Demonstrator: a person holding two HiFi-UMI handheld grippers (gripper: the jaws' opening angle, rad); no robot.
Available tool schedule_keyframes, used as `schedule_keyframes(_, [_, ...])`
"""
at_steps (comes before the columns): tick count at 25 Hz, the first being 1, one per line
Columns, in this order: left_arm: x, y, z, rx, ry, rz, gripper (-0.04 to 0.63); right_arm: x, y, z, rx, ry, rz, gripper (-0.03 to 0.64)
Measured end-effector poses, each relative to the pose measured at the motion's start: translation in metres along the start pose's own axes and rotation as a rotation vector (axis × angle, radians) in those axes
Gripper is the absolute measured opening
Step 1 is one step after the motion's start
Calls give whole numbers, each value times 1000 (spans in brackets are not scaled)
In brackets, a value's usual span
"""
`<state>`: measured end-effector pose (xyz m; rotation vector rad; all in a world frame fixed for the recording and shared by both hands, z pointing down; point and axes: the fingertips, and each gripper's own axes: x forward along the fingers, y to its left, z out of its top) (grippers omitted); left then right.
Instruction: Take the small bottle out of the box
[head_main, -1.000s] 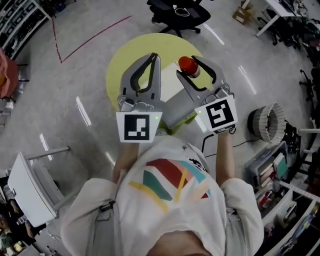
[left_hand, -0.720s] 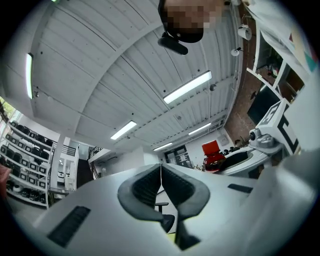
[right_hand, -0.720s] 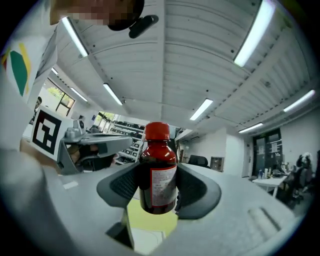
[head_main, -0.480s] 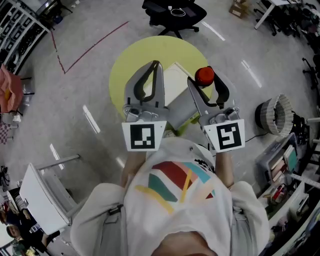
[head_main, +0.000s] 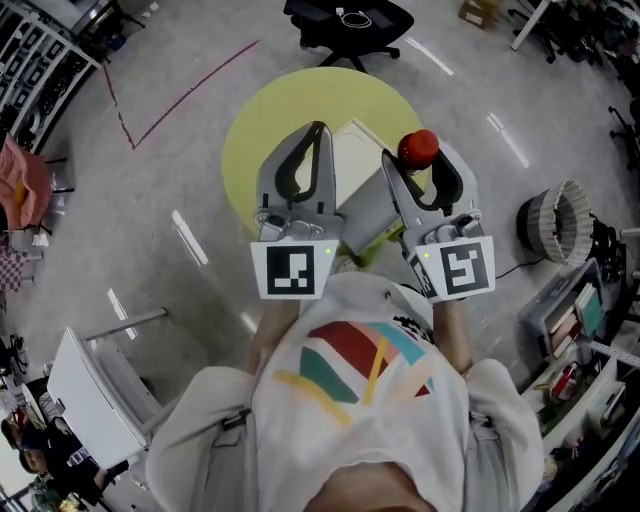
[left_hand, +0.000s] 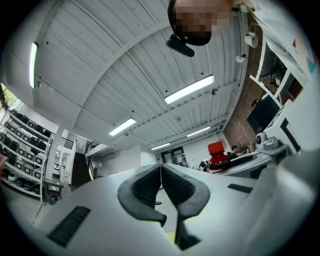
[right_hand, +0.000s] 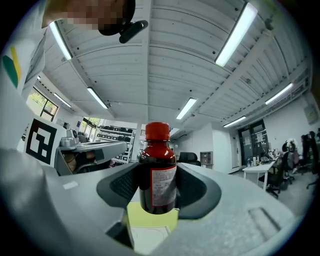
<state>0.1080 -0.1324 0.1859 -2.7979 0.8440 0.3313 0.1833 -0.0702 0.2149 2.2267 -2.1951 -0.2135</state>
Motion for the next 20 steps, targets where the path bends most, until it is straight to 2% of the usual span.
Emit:
schedule_keyframes(16, [-5,1,2,4,-2,7,15,-6,4,5,22,-8,-16,218])
schedule_keyframes(20, [-6,0,3,2,0,6,15,-6,5,5,-2,-7,-13,218])
